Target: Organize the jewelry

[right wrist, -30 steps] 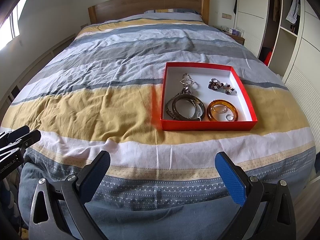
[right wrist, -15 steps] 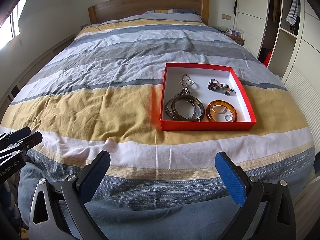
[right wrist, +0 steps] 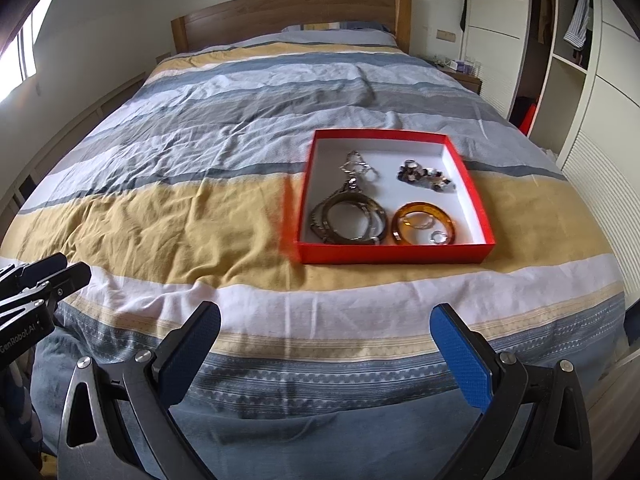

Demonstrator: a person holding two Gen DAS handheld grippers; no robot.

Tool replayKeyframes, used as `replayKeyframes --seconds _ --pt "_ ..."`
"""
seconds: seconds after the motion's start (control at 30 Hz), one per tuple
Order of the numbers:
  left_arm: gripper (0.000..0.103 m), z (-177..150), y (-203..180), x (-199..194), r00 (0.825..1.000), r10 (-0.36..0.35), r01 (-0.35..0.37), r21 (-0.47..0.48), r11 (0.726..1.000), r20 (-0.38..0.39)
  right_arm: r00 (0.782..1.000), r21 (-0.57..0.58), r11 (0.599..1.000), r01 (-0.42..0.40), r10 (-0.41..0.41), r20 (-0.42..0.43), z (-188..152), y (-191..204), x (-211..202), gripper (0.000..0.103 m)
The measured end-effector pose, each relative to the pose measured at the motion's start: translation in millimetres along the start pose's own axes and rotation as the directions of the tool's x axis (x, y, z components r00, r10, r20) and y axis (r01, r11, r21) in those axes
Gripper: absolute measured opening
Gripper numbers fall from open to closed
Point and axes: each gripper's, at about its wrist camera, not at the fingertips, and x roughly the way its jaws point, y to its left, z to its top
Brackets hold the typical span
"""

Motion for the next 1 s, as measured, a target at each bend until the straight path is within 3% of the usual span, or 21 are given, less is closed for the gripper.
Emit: replayKeyframes --seconds 0.43,1.0 --pt "0.046 1.5 -45.3 12.6 0.999 -0.028 0.031 0.071 0.997 -0.041 0.999 0.022 0.999 0.033 -0.033 0.017 -3.9 -37.1 1.2 0.102" --pt "0.046 -1.3 -52.9 20.6 0.997 0.013 -0.004 0.108 0.994 -0.081 0.999 0.050 0.998 0.040 -0.039 -0.014 -10.7 -57.0 2.2 0.102"
